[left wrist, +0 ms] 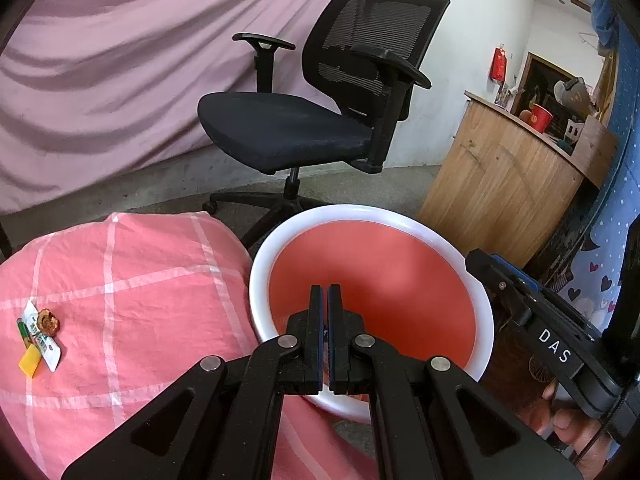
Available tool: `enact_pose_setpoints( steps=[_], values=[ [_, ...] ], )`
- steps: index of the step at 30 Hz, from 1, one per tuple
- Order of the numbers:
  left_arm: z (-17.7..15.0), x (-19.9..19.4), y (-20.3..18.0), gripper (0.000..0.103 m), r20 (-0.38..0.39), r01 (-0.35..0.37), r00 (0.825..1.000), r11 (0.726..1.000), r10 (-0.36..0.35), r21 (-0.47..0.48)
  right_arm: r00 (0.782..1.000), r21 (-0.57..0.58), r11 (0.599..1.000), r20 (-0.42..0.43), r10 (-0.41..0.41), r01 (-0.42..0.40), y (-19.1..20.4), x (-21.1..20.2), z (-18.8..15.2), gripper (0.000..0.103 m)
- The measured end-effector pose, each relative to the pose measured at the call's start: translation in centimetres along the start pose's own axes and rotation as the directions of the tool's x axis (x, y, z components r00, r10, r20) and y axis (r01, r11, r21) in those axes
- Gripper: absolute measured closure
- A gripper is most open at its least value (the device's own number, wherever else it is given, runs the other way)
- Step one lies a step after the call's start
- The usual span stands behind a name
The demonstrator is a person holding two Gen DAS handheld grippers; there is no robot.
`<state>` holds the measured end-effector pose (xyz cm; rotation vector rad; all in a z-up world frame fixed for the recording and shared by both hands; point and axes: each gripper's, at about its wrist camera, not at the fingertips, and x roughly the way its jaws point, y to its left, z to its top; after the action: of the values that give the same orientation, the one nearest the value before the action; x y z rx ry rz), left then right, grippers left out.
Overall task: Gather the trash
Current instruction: 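Open both tools to drop the items into the bucket, then move both tools back toward the markers and yellow cap on the table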
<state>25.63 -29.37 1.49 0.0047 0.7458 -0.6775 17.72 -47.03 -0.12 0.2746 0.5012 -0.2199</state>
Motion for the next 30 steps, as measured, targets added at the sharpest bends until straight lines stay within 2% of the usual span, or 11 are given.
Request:
enact_pose_setpoints(
  steps=[8,10,12,14,17,18,21,23,24,27,30],
  values=[
    [0.0,-2.0,1.1,0.101,0.048,-0.041,0.998,0.999,0.042,-0.019,1.0,-0.013,1.0,0.024,-0.005,0.005,0.5,-0.2,0.1,0.069],
    [0.0,-2.7,1.5,0.095,0.064,-0.055,0.996,0.998,0.057,-0.025,0.999,-0.018,1.0,0.033,-0.003,0.003,0.8,-0.4,0.3,0.064],
    [0.0,-3.5,1.9,0.076,0.086,-0.071,0.994,0.997,0.073,-0.031,0.999,-0.027,1.0,0.045,0.002,-0.001,1.2,-0.5,0.4,0.06],
    [0.0,-4.6,2.4,0.065,0.127,-0.099,0.987,0.994,0.103,-0.039,0.998,-0.038,0.999,0.06,0.005,-0.003,1.8,-0.7,0.5,0.059],
    [-0.1,-6.0,3.1,0.061,0.169,-0.133,0.976,0.99,0.139,-0.047,0.996,-0.05,0.999,0.09,0.018,-0.013,2.7,-1.0,0.7,0.052],
    [-0.2,-6.3,3.4,0.055,0.176,-0.142,0.973,0.989,0.149,-0.05,0.995,-0.053,0.998,0.099,0.02,-0.015,3.1,-1.2,0.7,0.052],
    [-0.5,-8.2,4.6,0.035,0.226,-0.185,0.954,0.98,0.198,-0.078,0.99,-0.065,0.998,0.137,0.027,-0.018,4.3,-1.7,0.9,0.04],
    [-0.8,-9.3,5.5,0.02,0.259,-0.212,0.938,0.972,0.231,-0.1,0.986,-0.068,0.997,0.164,0.042,-0.031,5.0,-2.1,0.9,0.025],
    [-0.7,-9.7,5.8,0.013,0.272,-0.227,0.93,0.968,0.249,-0.11,0.983,-0.072,0.997,0.18,0.05,-0.037,5.4,-2.3,1.0,0.024],
    [-1.2,-11.7,7.2,0.002,0.334,-0.287,0.885,0.946,0.323,-0.152,0.972,-0.096,0.994,0.223,0.073,-0.052,6.7,-2.9,1.0,0.016],
    [-1.6,-13.3,8.1,0.002,0.373,-0.326,0.852,0.93,0.368,-0.171,0.952,-0.115,0.99,0.286,0.113,-0.083,7.9,-3.9,0.9,0.002]
  ],
)
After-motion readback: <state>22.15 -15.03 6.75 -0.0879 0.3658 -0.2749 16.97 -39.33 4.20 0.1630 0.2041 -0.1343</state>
